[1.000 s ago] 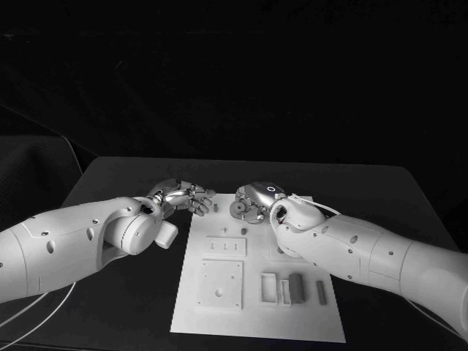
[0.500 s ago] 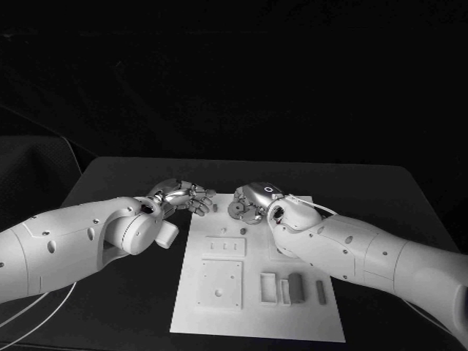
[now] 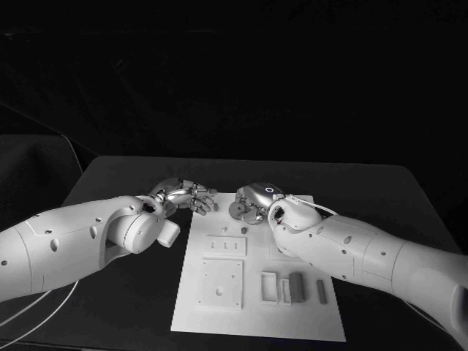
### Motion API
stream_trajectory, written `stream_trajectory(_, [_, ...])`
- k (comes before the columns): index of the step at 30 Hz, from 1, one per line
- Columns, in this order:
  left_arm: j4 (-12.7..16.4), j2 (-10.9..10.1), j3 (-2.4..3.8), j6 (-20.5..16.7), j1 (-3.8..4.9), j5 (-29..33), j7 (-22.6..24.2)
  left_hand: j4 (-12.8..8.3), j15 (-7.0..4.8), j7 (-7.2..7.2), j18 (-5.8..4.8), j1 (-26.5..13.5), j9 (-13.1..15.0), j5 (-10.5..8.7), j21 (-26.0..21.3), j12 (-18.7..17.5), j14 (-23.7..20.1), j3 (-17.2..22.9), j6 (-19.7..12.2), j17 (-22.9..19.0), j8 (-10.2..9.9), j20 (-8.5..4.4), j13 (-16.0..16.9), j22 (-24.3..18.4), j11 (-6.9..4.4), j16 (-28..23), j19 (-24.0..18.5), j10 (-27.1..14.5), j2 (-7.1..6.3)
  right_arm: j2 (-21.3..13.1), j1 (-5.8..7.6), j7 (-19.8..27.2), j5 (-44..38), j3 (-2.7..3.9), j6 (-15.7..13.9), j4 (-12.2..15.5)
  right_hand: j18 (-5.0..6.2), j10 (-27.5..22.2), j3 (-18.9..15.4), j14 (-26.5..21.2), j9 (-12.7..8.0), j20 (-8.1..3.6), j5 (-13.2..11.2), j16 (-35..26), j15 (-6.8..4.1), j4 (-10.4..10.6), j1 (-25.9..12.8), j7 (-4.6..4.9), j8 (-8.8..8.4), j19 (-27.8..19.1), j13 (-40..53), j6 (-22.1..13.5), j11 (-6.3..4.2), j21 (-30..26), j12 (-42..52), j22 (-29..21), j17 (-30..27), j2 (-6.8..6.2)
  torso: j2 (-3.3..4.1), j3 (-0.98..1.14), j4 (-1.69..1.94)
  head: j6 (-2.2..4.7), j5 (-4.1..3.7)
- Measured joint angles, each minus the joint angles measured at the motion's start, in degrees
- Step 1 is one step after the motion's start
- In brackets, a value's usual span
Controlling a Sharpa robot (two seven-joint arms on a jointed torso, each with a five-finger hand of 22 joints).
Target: Assemble the parts on the task board
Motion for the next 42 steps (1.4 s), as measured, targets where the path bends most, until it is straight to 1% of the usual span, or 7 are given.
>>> stream_trajectory(5, [0.0,-0.01,0.0,0.0,0.0,-0.02,-0.01,0.0,0.0,0.0,0.0,0.0,0.0,0.0,0.0,0.0,0.0,0.0,0.0,0.0,0.0,0.0,0.0,0.0,0.0,0.0,0.0,0.0,0.0,0.07,0.03,0.0,-0.19,-0.12,-0.08,0.02,0.0,0.09,0.17,0.18,-0.01,0.0,0.0,0.0,-0.02,-0.17,0.3,-0.02,-0.05,0.0,-0.1,0.41,0.09,0.0,0.0,0.0,-0.07,-0.3,0.0,0.02,-0.05,-0.04,0.1])
stream_trajectory(13, [0.0,0.0,0.0,0.0,0.0,-0.05,-0.01,0.0,0.0,0.0,0.0,0.0,0.0,0.0,0.0,0.0,0.0,0.0,0.0,0.0,0.0,0.0,0.0,0.05,0.0,0.0,0.0,0.0,0.0,0.12,0.07,-0.14,-0.49,-0.2,-0.14,0.12,0.0,0.3,-0.15,0.27,-0.02,-0.21,-0.66,0.0,-0.09,-0.49,0.52,0.06,-0.05,0.21,-0.25,0.61,-0.11,0.0,0.0,0.05,-0.23,-1.43,0.0,0.03,-0.09,-0.02,0.16])
stream_trajectory(19, [-0.03,0.05,0.0,0.0,0.0,-0.07,-0.01,0.0,0.0,0.0,0.0,0.0,0.0,0.0,0.0,0.0,0.0,0.0,0.0,0.0,0.0,0.0,-0.01,0.05,0.0,0.0,0.0,0.0,0.0,0.22,0.09,-0.31,-0.53,-0.22,-0.01,0.16,0.0,0.31,-1.65,0.28,-0.16,-0.21,-1.05,0.0,-0.08,-0.15,-0.48,0.13,-0.39,0.21,-0.43,0.77,-0.1,0.0,0.0,0.05,-0.39,-2.44,0.0,0.06,-0.09,0.01,0.17])
stream_trajectory(28, [-0.04,0.02,0.0,0.0,0.0,-0.08,-0.01,0.0,0.0,0.0,0.0,0.0,0.0,0.0,0.0,0.0,0.0,0.0,0.0,0.0,0.0,0.0,-0.01,0.04,0.0,0.0,0.0,0.0,0.0,-0.03,0.01,-0.78,-0.53,-0.33,0.91,0.22,0.0,0.39,-3.28,0.28,-1.44,-0.21,-1.05,0.0,-0.07,0.14,-0.74,2.81,-3.21,0.21,-0.88,-2.07,0.0,0.0,-0.44,0.04,-0.79,-2.69,0.01,0.05,-0.09,0.01,0.07])
stream_trajectory(35, [-0.1,0.0,0.0,0.0,0.0,-0.09,-0.01,0.0,0.0,0.0,0.0,0.0,-0.05,0.0,0.0,0.0,0.0,0.0,0.0,0.0,0.0,0.0,-0.01,0.04,0.0,0.0,0.0,0.0,0.0,-0.7,-0.14,-0.99,-0.33,-0.39,1.73,0.25,0.0,0.17,-3.57,0.27,-2.01,-0.21,-1.05,0.0,-0.06,0.42,-1.05,2.83,-3.83,0.21,-1.01,-4.95,0.21,0.0,-0.67,0.04,-0.91,-3.0,0.01,0.06,-0.09,-0.02,0.04])
stream_trajectory(38, [-0.14,0.0,0.0,0.0,0.0,-0.09,-0.01,0.0,0.0,0.0,0.0,0.0,-0.05,0.0,0.0,0.0,0.0,0.0,0.0,0.0,0.0,0.0,-0.01,0.04,0.0,0.0,0.0,0.0,0.0,-1.08,-0.14,-1.03,-0.19,-0.39,1.77,0.5,0.0,0.17,-3.63,0.27,-2.07,-0.2,-1.05,0.0,-0.05,0.49,-1.34,2.91,-3.83,0.21,-1.01,-5.42,0.21,0.0,-0.67,0.03,-0.91,-3.29,0.01,0.06,-0.09,-0.05,0.04])
stream_trajectory(42, [-0.15,-0.02,0.0,0.01,0.0,-0.09,-0.01,0.0,0.0,0.0,0.0,0.0,-0.05,0.0,0.0,0.0,0.0,0.0,0.0,0.0,0.0,0.0,-0.01,0.04,0.0,0.0,0.0,0.0,0.0,-1.79,-0.17,-1.03,0.27,-0.39,1.76,0.89,0.0,0.18,-3.63,0.26,-2.07,-0.21,-1.05,0.0,-0.05,0.49,-1.53,2.98,-3.83,0.21,-1.01,-5.68,0.21,0.0,-0.67,0.03,-0.91,-3.11,0.01,0.1,-0.13,-0.1,0.04])
